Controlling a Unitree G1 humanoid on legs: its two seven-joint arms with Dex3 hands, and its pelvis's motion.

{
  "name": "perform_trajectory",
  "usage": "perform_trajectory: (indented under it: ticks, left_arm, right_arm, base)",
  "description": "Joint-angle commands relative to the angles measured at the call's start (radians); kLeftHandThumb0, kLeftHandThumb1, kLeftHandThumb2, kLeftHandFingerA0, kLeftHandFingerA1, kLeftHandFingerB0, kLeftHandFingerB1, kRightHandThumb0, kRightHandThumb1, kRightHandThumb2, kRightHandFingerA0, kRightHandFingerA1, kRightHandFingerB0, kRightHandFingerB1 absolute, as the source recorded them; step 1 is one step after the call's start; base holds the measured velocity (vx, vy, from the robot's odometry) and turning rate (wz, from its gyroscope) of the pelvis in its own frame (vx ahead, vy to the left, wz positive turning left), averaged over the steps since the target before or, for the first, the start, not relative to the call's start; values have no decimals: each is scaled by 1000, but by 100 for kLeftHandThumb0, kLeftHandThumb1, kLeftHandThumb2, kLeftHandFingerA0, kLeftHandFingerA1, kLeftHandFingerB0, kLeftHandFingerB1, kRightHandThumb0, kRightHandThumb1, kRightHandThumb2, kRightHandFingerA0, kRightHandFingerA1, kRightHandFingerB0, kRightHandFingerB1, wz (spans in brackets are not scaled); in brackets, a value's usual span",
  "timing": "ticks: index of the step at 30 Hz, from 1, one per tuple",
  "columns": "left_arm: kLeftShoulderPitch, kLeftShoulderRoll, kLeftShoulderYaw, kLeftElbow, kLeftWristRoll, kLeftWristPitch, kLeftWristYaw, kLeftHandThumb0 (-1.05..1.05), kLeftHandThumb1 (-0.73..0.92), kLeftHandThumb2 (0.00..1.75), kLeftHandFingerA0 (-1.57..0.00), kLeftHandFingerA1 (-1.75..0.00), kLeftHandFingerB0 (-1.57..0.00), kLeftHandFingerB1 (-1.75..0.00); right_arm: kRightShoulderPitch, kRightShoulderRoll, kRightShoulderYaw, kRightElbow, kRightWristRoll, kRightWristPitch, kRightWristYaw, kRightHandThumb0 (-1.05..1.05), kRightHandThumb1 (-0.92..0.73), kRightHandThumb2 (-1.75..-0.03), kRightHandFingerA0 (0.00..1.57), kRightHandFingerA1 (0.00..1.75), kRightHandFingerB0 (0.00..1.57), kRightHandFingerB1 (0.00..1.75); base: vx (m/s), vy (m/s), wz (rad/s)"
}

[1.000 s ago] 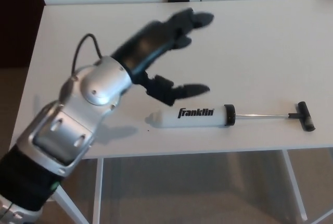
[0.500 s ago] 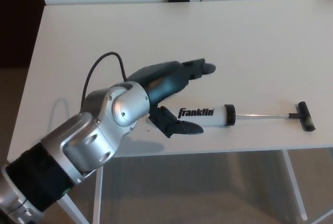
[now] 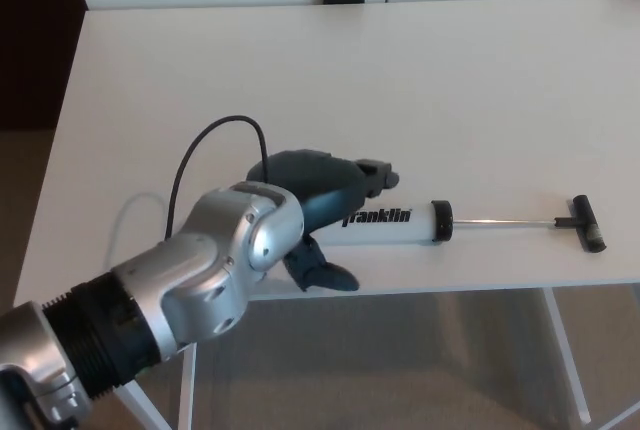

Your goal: The robot walks towards a desk on which an air pump is kept in the middle. It lifts it up and holds it with its left hand and uses its right hand to compress it by pushing its handle inwards.

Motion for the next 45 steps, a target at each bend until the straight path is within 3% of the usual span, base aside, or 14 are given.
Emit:
perform_trajectory:
  ticks: [1,5,6,31,32,34,35,37,38,45]
  left_arm:
    - [-138,11,-290,101,536,-79,-15,-73,47,78,-16,-39,-9,-36]
    - [-132,-5,-285,107,511,-73,6,-71,46,79,-23,-42,-13,-37]
    - [-131,-14,-288,115,505,-71,12,-69,57,58,-44,-36,-27,-30]
    - [-105,-98,-258,225,538,-86,96,-63,62,59,-51,-38,-30,-30]
    - [-105,-107,-252,238,539,-89,112,-55,53,81,-72,-61,-20,-41]
    - [-102,-121,-236,259,549,-101,133,-55,53,81,-72,-61,-20,-41]
    - [-101,-135,-237,291,557,-112,163,-37,45,72,-95,-101,-38,-44]
    - [-99,-154,-236,332,571,-130,202,-37,45,72,-95,-101,-38,-44]
    - [-96,-180,-230,357,564,-122,185,-33,55,60,-76,-152,-78,-54]
    - [-69,-254,-163,450,559,-132,183,-30,56,59,-74,-147,-76,-55]
  right_arm:
    - [19,-28,-2,63,-2,-155,72,-36,-61,-59,99,50,77,46]
    - [18,-24,1,60,1,-150,72,-36,-61,-59,97,50,77,46]
    - [22,-22,3,50,-2,-149,69,-37,-60,-59,99,51,76,46]
    - [-5,-32,21,61,-21,-179,65,-38,-62,-60,101,54,75,47]
    - [-10,-33,22,64,-23,-180,63,-39,-62,-60,101,53,75,46]
    - [-17,-35,24,68,-26,-180,58,-39,-62,-60,101,53,75,46]
    - [-17,-34,28,65,-32,-181,54,-37,-62,-60,101,54,75,47]
    - [-16,-34,33,63,-40,-183,48,-37,-62,-60,101,54,75,47]
    - [-14,-34,33,62,-42,-186,47,-35,-62,-60,102,54,75,47]
    - [-10,-40,39,45,-44,-187,41,-38,-62,-60,102,56,76,47]
  base:
    - [0,0,0]
    - [0,0,0]
    - [0,0,0]
    - [0,0,0]
    - [0,0,0]
    - [0,0,0]
    - [0,0,0]
    - [0,0,0]
    - [0,0,0]
    - [0,0,0]
